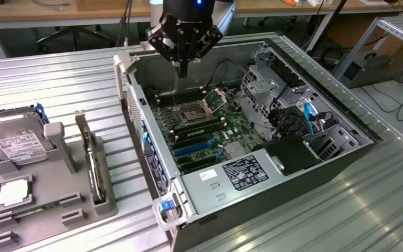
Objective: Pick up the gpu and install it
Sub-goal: 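Reach for the gpu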
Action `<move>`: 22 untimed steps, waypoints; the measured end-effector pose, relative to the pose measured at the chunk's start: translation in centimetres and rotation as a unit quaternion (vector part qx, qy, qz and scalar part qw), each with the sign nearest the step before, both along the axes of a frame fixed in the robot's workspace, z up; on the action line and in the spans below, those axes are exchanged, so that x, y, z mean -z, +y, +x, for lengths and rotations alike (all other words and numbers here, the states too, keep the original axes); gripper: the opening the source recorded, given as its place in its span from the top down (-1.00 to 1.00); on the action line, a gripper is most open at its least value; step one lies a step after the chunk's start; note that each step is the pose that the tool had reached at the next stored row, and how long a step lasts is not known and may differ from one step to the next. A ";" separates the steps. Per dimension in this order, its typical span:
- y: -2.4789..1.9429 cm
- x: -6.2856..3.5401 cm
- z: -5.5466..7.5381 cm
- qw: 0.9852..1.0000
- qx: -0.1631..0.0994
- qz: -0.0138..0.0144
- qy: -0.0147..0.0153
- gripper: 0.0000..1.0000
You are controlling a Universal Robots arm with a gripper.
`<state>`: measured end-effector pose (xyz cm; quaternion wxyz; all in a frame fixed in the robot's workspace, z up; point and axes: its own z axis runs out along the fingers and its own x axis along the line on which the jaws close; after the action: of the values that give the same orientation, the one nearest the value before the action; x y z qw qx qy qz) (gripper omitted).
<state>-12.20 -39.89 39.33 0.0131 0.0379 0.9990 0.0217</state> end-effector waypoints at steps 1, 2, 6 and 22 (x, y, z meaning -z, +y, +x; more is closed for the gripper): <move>0.00 0.00 0.0 1.000 0.000 0.000 0.000 0.79; 0.00 0.00 0.0 1.000 0.000 0.000 0.000 0.79; 0.00 0.00 -0.1 1.000 0.000 0.000 0.000 0.79; 0.00 0.05 -4.2 1.000 0.000 0.000 0.000 0.79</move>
<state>-16.35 -39.89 39.28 0.0131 0.0378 0.9990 0.0217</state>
